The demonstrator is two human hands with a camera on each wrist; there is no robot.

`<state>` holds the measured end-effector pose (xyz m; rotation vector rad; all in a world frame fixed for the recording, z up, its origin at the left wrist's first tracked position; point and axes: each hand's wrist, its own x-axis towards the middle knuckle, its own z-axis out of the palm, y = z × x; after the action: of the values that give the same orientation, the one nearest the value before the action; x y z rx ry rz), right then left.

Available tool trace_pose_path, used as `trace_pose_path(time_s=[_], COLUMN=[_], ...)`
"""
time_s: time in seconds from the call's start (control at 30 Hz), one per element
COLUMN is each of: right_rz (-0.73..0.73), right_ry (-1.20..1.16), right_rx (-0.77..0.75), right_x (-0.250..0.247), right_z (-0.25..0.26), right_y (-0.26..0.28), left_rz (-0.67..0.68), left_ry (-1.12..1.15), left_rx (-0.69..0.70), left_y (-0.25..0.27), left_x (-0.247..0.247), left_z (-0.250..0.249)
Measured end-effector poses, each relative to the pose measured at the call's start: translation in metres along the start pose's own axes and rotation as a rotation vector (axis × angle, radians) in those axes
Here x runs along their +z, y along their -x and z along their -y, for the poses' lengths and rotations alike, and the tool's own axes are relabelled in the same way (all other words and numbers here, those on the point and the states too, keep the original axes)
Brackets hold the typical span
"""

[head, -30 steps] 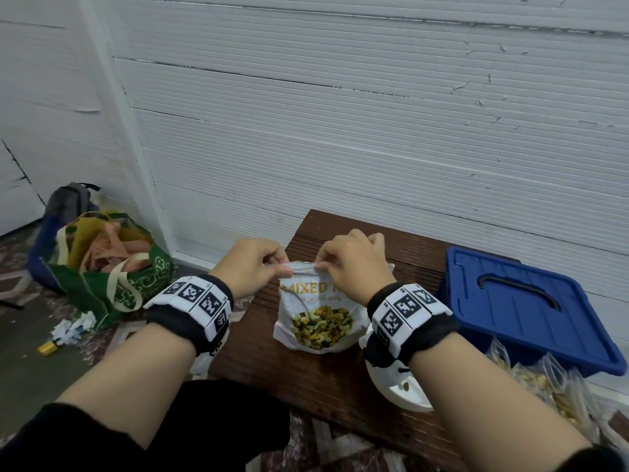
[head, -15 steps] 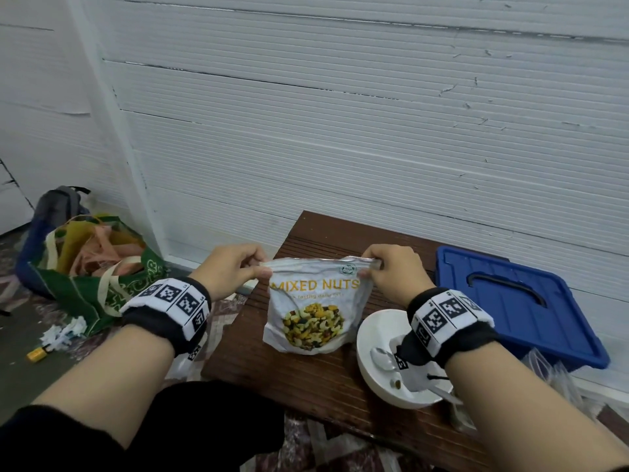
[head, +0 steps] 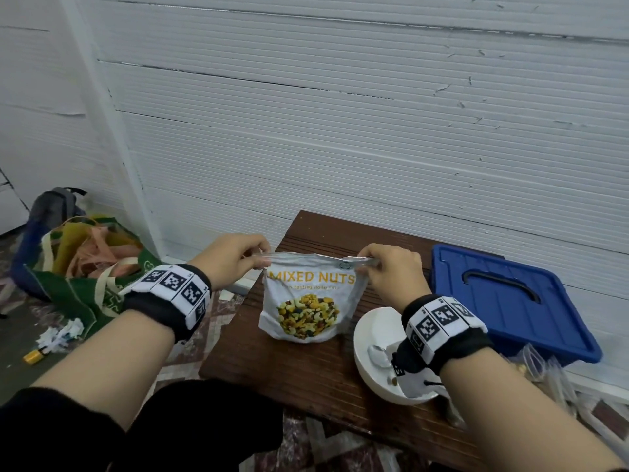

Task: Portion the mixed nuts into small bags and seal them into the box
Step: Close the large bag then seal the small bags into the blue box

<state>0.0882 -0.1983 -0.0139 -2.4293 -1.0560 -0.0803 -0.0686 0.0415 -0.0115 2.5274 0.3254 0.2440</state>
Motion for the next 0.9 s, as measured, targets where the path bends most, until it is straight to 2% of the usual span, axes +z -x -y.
trace_pose_path(time_s=[0.13,0.27,0.33,0.57,0.77,0.9], right_rz=[-0.089,-0.288,-0.320,-0.179,-0.075,-0.063], right_ry=[-0.261,-0.310,-0.358,-0.498,-0.414,-0.424], right_rx=[0.062,0.188,0.274,0.673,0.770,0.798], right_x=[0.005,0.011,0.015,0.042,0.070,0.077], right_z=[-0.013,-0.024,-0.026,-0.041,-0.053,-0.050], right_y=[0.019,0.056,0.078,0.146,0.174,0.175], left_rz=[-0.056,-0.117,-0.157,-0.196,-0.319,-0.324], left_ry=[-0.082,-0.124,-0.139,-0.140,-0.316,-0.262], left_rx=[-0.044,-0.016,0.026,0.056,-0.010,-0.054], left_y=[-0.001,0.000,-0.001,-0.008,-0.008,-0.009], left_x=[0.012,0.017,0.019,0.037,0.045,0.047], left_z=[0.004,-0.008,-0.017,-0.047,-0.054,-0.062])
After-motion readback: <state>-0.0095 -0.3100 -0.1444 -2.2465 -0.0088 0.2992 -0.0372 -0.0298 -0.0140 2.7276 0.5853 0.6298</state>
